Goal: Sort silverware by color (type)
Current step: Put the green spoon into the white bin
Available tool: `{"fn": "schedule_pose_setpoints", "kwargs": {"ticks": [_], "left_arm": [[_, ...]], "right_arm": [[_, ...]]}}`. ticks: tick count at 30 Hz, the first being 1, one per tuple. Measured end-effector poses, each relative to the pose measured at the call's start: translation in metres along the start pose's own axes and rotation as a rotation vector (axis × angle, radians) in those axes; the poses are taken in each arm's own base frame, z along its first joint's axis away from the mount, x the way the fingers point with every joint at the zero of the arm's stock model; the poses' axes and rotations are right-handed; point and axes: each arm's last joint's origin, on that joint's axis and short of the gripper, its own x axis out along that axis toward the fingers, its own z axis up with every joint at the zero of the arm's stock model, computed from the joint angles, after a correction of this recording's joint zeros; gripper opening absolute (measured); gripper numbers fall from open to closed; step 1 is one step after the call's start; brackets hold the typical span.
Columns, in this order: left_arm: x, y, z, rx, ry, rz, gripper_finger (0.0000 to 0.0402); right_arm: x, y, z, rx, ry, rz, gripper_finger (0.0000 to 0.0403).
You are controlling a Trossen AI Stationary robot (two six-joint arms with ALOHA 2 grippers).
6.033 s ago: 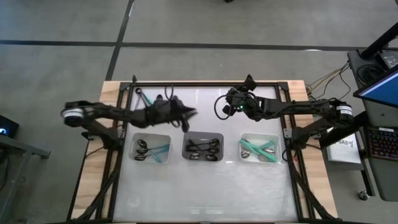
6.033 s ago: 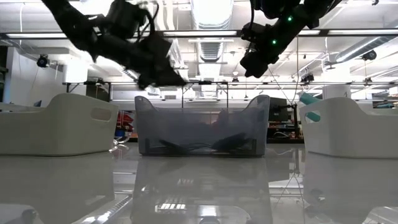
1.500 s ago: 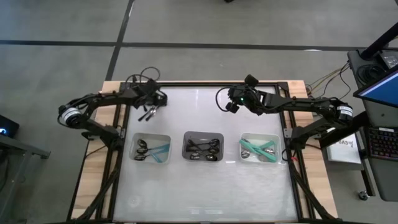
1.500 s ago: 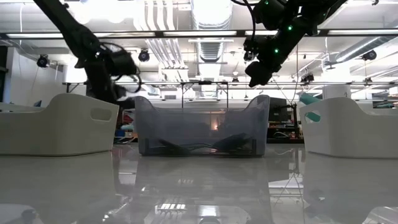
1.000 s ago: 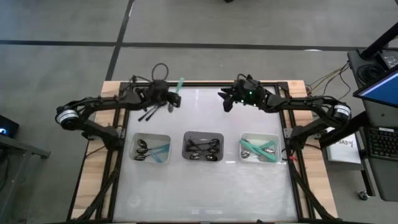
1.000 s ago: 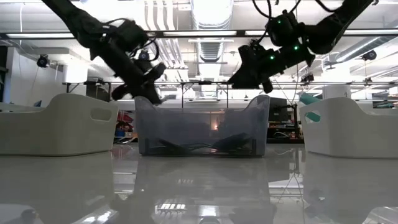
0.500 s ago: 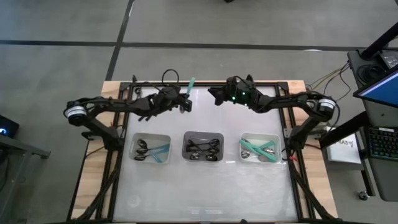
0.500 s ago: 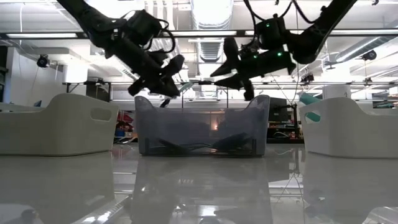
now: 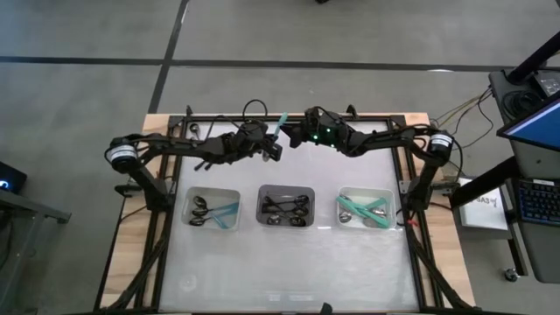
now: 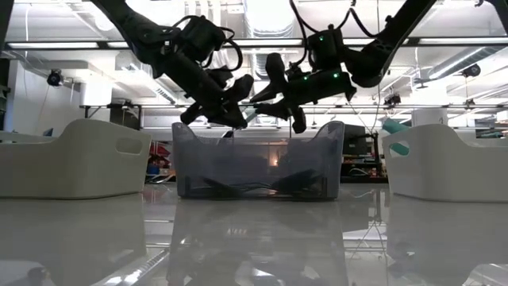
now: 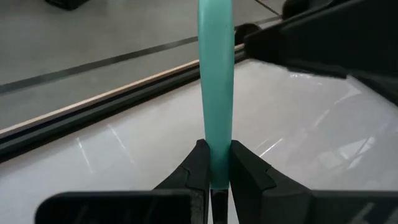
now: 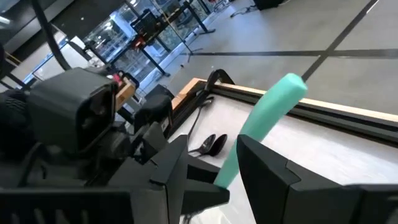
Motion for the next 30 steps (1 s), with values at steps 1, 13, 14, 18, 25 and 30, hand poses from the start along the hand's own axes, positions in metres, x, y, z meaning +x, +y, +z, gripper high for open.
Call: {"fn": "schedule_pose_setpoints", "kwargs": {"ticks": [1, 13, 14, 18, 25, 30], "left_arm": [[0.000, -0.001, 0.000, 0.001, -0.001, -0.004, 0.0021], [-0.002, -0.002, 0.001, 0.013, -0.030, 0.039, 0.0021], [-0.002, -0.002, 0.001, 0.012, -0.032, 0.042, 0.0021], [-0.002, -0.001, 0.002, 0.021, -0.039, 0.052, 0.0021], [-0.003, -0.006, 0.003, 0.014, -0.041, -0.018, 0.0021], [-0.006, -0.015, 0.002, 0.012, -0.051, -0.080, 0.0021]], "right_arm": [[0.001, -0.001, -0.001, 0.000, 0.003, -0.002, 0.0130], [0.005, -0.001, 0.001, -0.014, 0.007, -0.008, 0.0130], [0.005, -0.001, 0.000, -0.014, 0.014, -0.012, 0.0130], [0.005, -0.003, -0.001, -0.014, 0.030, -0.026, 0.0130], [0.005, -0.004, 0.000, -0.015, 0.018, -0.032, 0.0130], [0.006, -0.002, 0.004, -0.038, 0.003, -0.025, 0.0130]]}}
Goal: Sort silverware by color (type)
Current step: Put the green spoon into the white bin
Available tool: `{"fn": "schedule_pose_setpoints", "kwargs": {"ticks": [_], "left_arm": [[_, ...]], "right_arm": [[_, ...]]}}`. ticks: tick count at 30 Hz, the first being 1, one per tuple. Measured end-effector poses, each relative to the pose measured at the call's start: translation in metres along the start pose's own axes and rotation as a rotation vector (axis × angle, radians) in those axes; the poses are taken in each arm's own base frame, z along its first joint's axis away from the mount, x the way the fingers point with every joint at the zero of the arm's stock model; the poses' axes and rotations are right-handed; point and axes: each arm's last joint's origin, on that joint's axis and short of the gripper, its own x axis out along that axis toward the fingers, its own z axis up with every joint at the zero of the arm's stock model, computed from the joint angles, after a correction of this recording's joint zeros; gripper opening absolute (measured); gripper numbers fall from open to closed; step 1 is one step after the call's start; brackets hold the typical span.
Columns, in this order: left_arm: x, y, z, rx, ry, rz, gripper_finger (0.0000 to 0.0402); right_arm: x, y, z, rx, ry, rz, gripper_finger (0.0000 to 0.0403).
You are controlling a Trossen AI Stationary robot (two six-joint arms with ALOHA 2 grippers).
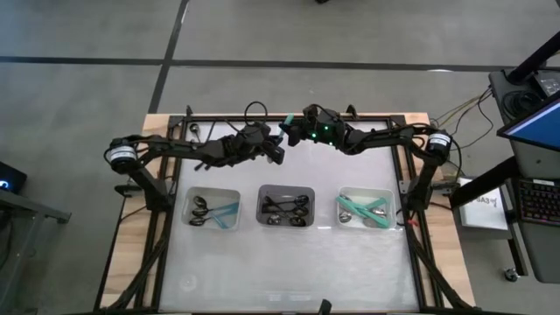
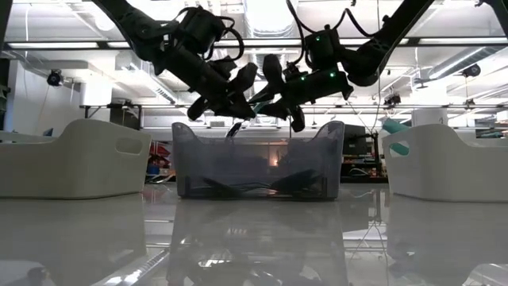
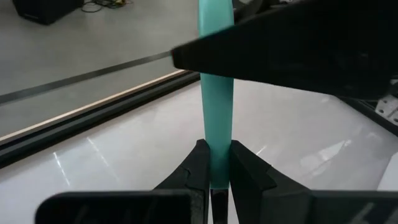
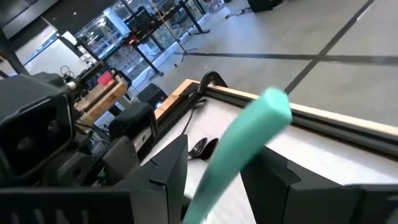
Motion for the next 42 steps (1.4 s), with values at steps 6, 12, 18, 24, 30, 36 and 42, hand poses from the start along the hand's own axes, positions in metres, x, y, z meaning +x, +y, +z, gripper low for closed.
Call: {"fn": "schedule_pose_setpoints", "kwargs": {"ticks": [6, 12, 18, 24, 30, 36, 42], "left_arm": [[-0.001, -0.001, 0.000, 0.001, -0.017, 0.029, 0.0021], [-0.001, 0.000, -0.001, 0.007, -0.015, 0.036, 0.0021], [-0.001, -0.001, -0.002, 0.006, 0.002, 0.008, 0.0043], [-0.001, -0.003, -0.002, 0.022, 0.029, -0.059, 0.0077], [-0.003, -0.007, -0.002, 0.032, 0.068, -0.163, 0.0086], [-0.003, -0.007, -0.002, 0.076, 0.071, -0.177, 0.0086], [-0.002, -0.004, -0.001, 0.130, 0.062, -0.165, 0.0086]], "right_arm": [[0.000, 0.000, 0.001, -0.046, 0.002, -0.001, 0.0121], [0.000, 0.000, 0.000, -0.103, 0.022, 0.002, 0.0056], [0.001, 0.001, 0.001, -0.145, 0.044, 0.034, 0.0035], [0.000, -0.001, 0.013, -0.237, 0.104, -0.010, 0.0035], [-0.016, -0.007, 0.067, -0.385, 0.231, -0.175, 0.0035], [-0.055, 0.015, 0.110, -0.486, 0.473, -0.248, 0.0035], [-0.099, 0.063, 0.105, -0.492, 0.645, -0.185, 0.0035]]}}
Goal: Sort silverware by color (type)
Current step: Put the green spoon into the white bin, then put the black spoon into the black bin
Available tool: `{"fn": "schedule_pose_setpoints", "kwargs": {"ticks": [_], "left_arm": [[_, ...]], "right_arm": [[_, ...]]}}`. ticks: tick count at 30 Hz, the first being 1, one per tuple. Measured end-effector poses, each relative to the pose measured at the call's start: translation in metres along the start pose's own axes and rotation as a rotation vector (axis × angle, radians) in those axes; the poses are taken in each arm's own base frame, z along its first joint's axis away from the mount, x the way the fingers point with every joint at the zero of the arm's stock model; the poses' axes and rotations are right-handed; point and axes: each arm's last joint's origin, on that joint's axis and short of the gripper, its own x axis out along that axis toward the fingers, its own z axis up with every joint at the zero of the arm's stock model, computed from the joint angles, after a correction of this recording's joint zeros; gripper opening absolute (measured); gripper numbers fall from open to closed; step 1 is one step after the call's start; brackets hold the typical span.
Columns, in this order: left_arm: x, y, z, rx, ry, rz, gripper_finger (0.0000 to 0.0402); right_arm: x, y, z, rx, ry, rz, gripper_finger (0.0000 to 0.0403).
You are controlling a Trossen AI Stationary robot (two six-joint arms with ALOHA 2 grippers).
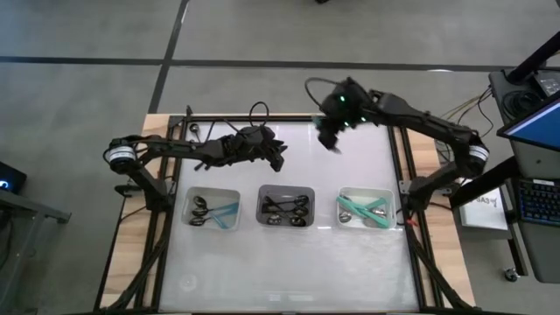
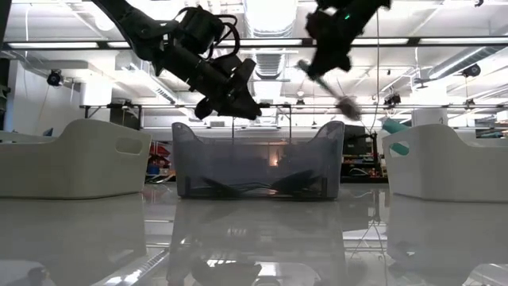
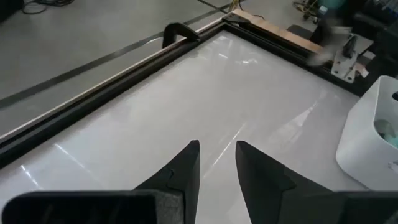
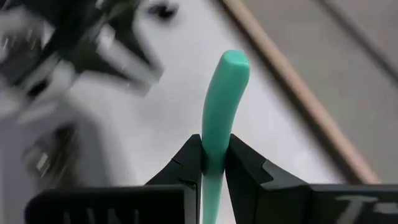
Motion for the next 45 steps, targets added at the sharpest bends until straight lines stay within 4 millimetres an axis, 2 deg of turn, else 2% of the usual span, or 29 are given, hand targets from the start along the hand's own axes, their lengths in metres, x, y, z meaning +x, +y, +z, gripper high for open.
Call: {"fn": "schedule_pose_setpoints", "kwargs": {"ticks": [5, 9, 12, 16, 22, 25, 28, 34, 37, 40, 45], "left_arm": [[0.001, 0.006, -0.003, 0.004, 0.037, 0.025, 0.0086], [0.001, 0.014, -0.005, 0.003, 0.075, 0.058, 0.0086], [0.002, 0.019, -0.006, 0.001, 0.090, 0.095, 0.0086], [0.002, 0.026, -0.005, -0.007, 0.090, 0.117, 0.0086], [0.002, 0.033, -0.002, -0.007, 0.090, 0.136, 0.0086], [-0.003, 0.034, 0.002, 0.001, 0.081, 0.138, 0.0086], [-0.010, 0.035, 0.003, 0.010, 0.110, 0.149, 0.0086], [-0.026, 0.039, -0.003, 0.045, 0.262, 0.189, 0.0086], [-0.035, 0.042, -0.009, 0.060, 0.347, 0.236, 0.0086], [-0.042, 0.048, -0.015, 0.052, 0.441, 0.297, 0.0086], [-0.053, 0.063, -0.028, -0.005, 0.607, 0.429, 0.0086]], "right_arm": [[-0.031, 0.036, -0.027, 0.033, 0.159, 0.050, 0.0035], [-0.042, 0.060, -0.050, 0.060, 0.246, 0.041, 0.0035], [-0.041, 0.074, -0.070, 0.087, 0.322, 0.039, 0.0035], [-0.030, 0.088, -0.097, 0.113, 0.448, 0.034, 0.0035], [-0.010, 0.097, -0.133, 0.124, 0.598, -0.002, 0.0035], [-0.003, 0.095, -0.144, 0.132, 0.622, -0.031, 0.0035], [0.001, 0.093, -0.151, 0.129, 0.641, -0.044, 0.0049], [0.004, 0.092, -0.157, 0.095, 0.660, -0.043, 0.0147], [0.003, 0.092, -0.154, 0.066, 0.649, -0.031, 0.0180], [-0.001, 0.094, -0.144, 0.031, 0.598, -0.040, 0.0196], [-0.006, 0.095, -0.124, -0.067, 0.447, -0.103, 0.0195]]}}
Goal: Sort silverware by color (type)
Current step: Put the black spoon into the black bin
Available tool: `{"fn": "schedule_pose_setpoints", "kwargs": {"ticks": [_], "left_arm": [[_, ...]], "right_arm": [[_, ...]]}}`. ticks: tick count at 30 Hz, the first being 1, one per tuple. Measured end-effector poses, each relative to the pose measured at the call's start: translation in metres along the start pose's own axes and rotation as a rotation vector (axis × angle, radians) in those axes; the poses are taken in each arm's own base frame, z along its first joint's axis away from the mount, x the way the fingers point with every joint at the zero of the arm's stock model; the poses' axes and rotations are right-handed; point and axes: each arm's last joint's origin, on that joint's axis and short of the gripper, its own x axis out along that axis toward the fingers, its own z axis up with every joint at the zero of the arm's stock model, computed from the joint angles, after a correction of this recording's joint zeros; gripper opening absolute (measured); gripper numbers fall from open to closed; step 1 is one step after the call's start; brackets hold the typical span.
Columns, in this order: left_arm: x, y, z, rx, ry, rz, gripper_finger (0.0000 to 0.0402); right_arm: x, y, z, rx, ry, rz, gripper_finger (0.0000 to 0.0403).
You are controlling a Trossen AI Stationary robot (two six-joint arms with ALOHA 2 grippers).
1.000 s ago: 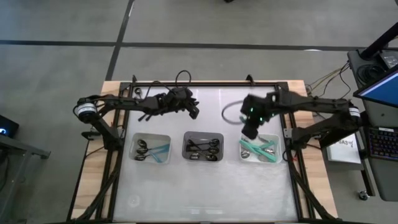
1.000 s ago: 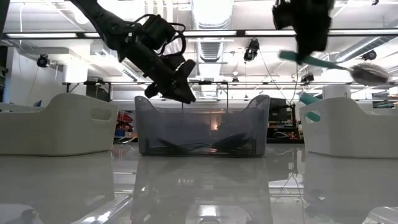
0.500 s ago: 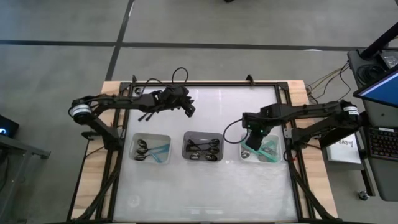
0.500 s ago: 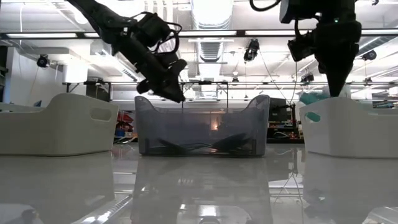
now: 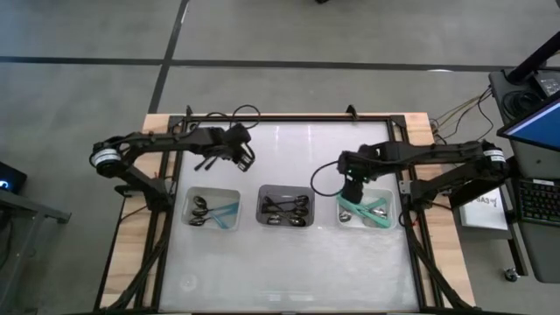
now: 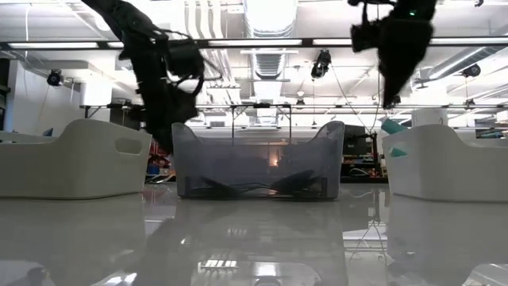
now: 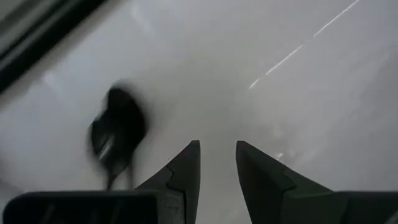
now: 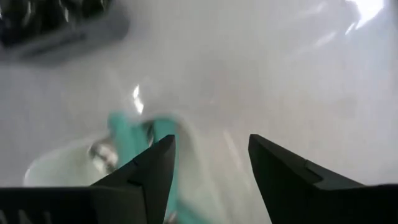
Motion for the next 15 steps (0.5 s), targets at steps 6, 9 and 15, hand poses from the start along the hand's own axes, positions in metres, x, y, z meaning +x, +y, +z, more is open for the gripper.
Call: {"fn": "schedule_pose_setpoints", "kwargs": {"ticks": [6, 9, 15], "left_arm": [[0.004, 0.021, -0.010, -0.035, 0.147, 0.104, 0.0086], [0.004, 0.031, -0.013, -0.049, 0.207, 0.138, 0.0086], [0.008, 0.045, -0.016, -0.035, 0.276, 0.172, 0.0086]], "right_arm": [[-0.004, -0.006, 0.018, -0.080, -0.156, -0.030, 0.0188], [-0.003, -0.012, 0.023, -0.091, -0.188, -0.037, 0.0187], [0.001, -0.028, 0.026, -0.072, -0.183, -0.069, 0.0187]]}}
